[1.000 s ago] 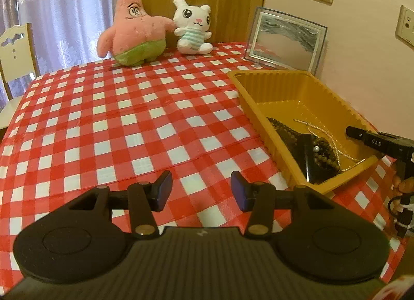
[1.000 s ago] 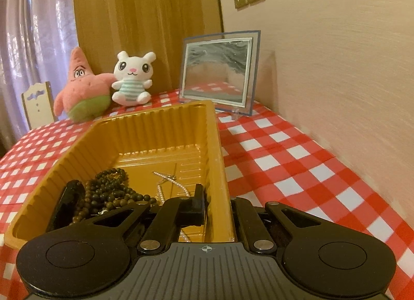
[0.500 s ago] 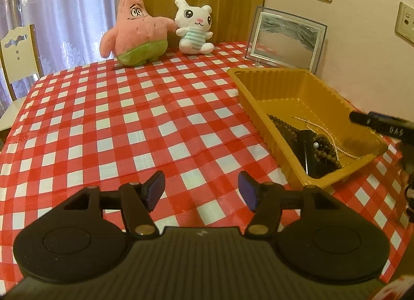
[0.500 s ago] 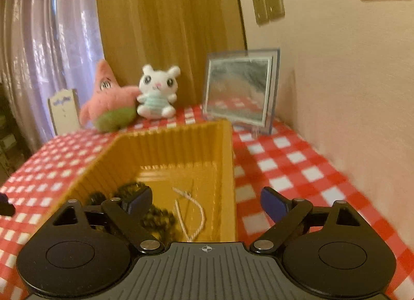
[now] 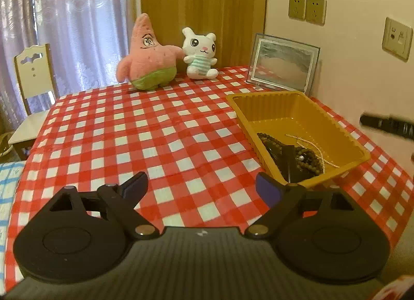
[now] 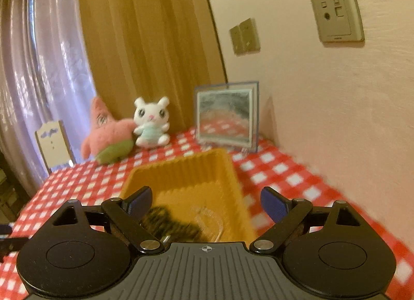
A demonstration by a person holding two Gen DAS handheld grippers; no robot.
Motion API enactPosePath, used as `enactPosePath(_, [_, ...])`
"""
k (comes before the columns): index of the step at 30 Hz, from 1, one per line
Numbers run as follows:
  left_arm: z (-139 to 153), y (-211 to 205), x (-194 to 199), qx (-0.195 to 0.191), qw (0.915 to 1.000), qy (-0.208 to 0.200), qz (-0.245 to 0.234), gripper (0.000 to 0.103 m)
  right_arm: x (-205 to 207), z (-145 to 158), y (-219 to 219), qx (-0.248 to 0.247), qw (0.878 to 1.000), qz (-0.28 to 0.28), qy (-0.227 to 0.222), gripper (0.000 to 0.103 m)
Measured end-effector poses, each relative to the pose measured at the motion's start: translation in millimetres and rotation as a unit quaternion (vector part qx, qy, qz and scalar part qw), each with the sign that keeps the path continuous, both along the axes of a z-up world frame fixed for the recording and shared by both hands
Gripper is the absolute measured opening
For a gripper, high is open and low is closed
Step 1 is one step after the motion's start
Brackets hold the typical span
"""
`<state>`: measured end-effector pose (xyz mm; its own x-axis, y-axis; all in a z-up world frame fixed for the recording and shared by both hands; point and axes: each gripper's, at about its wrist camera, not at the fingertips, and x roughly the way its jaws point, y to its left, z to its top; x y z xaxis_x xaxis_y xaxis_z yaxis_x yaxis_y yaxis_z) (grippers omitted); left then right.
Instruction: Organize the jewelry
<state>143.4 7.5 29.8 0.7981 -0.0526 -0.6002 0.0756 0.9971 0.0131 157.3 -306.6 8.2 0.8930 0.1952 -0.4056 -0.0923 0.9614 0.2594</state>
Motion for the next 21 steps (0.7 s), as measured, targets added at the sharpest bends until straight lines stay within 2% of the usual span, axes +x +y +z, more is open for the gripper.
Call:
enactPosePath(4, [6.6,0.2,-24.3,0.001,1.0000,0.000,0.007,0.095,-33.8,2.3,31.3,-0.015,0.999,0.010,0.035,0.090])
enactPosePath(8, [7.0,-4.3,-52.8,0.023,0.9997,-0.006,0.005,0.096,-67.6,-0.8,54.4,-0.015,0.997,0.043,0.061,0.090])
enactPosePath(12, [5.1,-1.6,-78.1,0.015,0.9999,-0.001,-0.009,0.096,-98.4,-6.4,68.4,-0.023,0.994,0.068,0.083,0.090])
enactPosePath(21, [-3.8,4.5,-126.2,0.003,0.9999,0.012,-0.011,0.096,-146.7,-14.4,76.8,-0.017,0.992,0.060,0.106,0.090])
